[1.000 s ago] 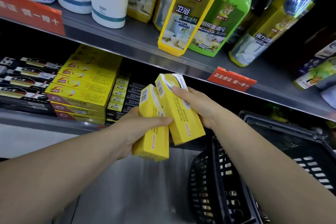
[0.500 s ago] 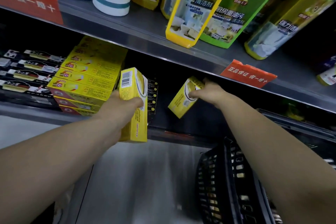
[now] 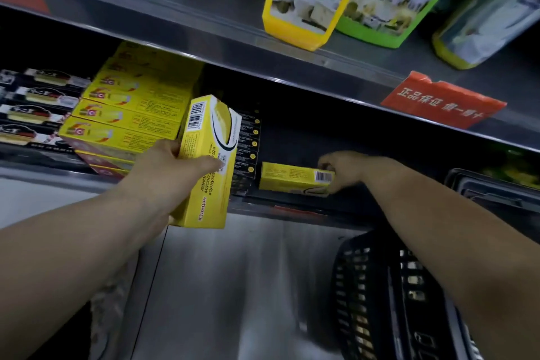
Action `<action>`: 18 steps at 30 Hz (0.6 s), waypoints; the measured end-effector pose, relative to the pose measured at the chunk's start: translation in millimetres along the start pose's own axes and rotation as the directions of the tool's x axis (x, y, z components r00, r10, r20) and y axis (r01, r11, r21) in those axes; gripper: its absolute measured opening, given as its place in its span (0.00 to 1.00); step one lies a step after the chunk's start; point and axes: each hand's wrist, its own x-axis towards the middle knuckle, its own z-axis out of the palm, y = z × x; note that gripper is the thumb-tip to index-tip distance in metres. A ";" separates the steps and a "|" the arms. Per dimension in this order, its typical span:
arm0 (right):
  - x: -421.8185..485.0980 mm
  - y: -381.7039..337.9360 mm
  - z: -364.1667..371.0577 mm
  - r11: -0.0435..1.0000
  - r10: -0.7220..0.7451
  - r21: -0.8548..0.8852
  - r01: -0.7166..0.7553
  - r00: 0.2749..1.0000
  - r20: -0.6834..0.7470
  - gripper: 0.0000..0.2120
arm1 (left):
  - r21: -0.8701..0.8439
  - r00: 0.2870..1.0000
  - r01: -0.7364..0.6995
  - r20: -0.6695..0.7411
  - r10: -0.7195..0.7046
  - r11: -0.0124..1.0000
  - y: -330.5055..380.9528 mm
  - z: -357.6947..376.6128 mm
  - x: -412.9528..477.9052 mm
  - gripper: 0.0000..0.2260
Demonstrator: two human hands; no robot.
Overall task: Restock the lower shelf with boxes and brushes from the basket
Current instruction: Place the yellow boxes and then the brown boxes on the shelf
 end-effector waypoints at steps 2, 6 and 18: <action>5.6 -7.9 3.5 0.996 -0.060 -0.064 0.061 0.998 0.014 0.19 | 0.014 1.000 0.001 0.014 -0.002 1.000 1.4 3.1 1.4 0.18; 11.1 -22.0 6.6 0.976 -0.112 -0.183 0.118 0.993 0.040 0.19 | -0.012 0.999 -0.010 0.031 0.010 1.000 5.0 10.5 2.4 0.23; 2.1 -37.1 12.0 0.976 -0.110 -0.180 0.124 0.990 0.088 0.29 | -0.017 0.998 -0.029 0.051 0.030 0.999 7.9 18.8 -0.5 0.20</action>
